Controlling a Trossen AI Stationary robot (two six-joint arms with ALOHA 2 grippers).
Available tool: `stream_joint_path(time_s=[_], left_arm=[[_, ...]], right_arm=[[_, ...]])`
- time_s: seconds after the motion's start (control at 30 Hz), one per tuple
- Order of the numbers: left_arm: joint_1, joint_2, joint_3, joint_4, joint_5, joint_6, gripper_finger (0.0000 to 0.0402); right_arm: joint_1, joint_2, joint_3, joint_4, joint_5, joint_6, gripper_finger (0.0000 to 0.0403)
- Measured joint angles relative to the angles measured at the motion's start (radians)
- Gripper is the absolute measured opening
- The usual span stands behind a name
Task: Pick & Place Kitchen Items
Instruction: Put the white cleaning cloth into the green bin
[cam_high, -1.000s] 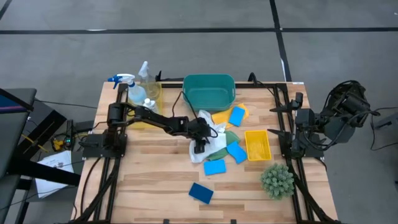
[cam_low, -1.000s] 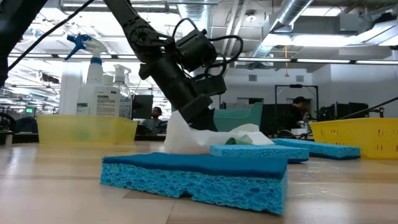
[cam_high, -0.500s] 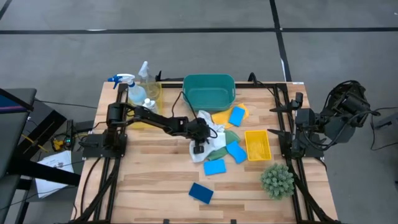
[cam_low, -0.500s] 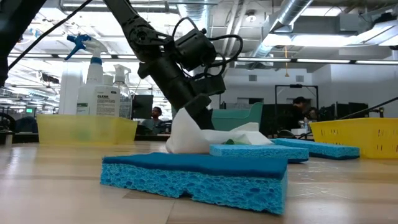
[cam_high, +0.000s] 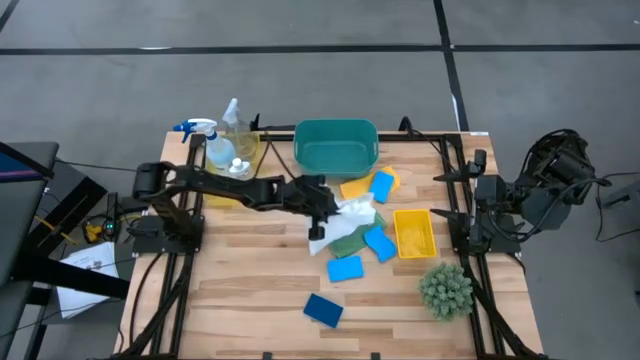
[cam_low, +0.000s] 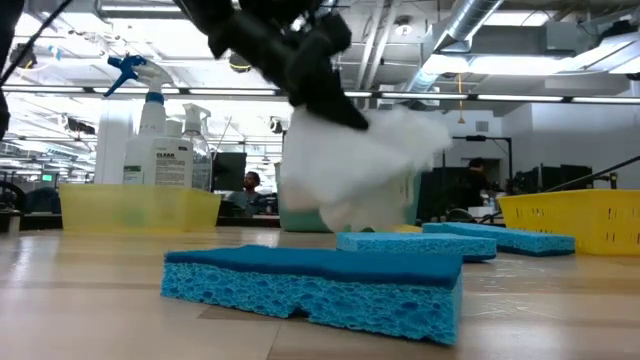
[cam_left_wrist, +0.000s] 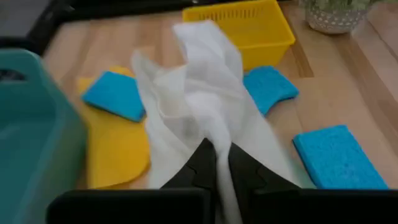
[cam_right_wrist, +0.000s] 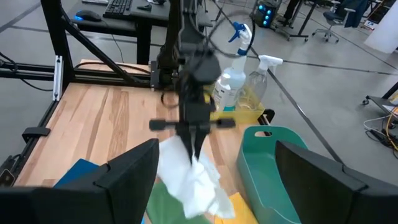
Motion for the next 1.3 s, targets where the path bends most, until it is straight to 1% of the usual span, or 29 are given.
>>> stream_joint_path(time_s=[0.1,0.2,0.33,0.57,0.7,0.87,1.03,1.17,1.3], left_arm=[[0.000,-0.047,0.000,0.011,-0.053,0.039,0.0003],[0.004,-0.087,0.000,0.057,-0.101,0.076,0.0003],[0.021,-0.113,0.000,0.155,-0.123,0.140,0.0002],[0.105,-0.113,0.000,0.344,-0.129,0.180,0.0002],[0.149,-0.111,0.000,0.453,-0.118,0.236,0.0002],[0.210,-0.107,0.000,0.506,-0.071,0.207,0.0002],[0.267,-0.031,0.001,0.580,-0.070,0.199,0.0002],[0.309,0.063,0.001,0.696,-0.072,0.196,0.0002],[0.340,0.143,0.031,0.709,-0.100,0.194,0.0002]], right_arm=[[0.000,0.000,0.000,-0.003,0.000,0.000,0.0311],[0.000,0.000,0.000,-0.003,0.000,0.000,0.0311],[0.000,0.000,0.000,-0.003,0.000,-0.004,0.0311],[0.000,0.000,0.000,0.002,0.000,-0.007,0.0311],[0.000,0.000,0.000,0.005,0.000,-0.008,0.0311],[0.000,0.000,0.000,0.008,0.000,-0.008,0.0311],[0.000,0.000,0.000,0.017,0.004,-0.019,0.0311],[0.000,0.000,0.000,0.037,0.004,-0.040,0.0311],[0.000,0.000,0.000,0.038,0.004,-0.037,0.0311]])
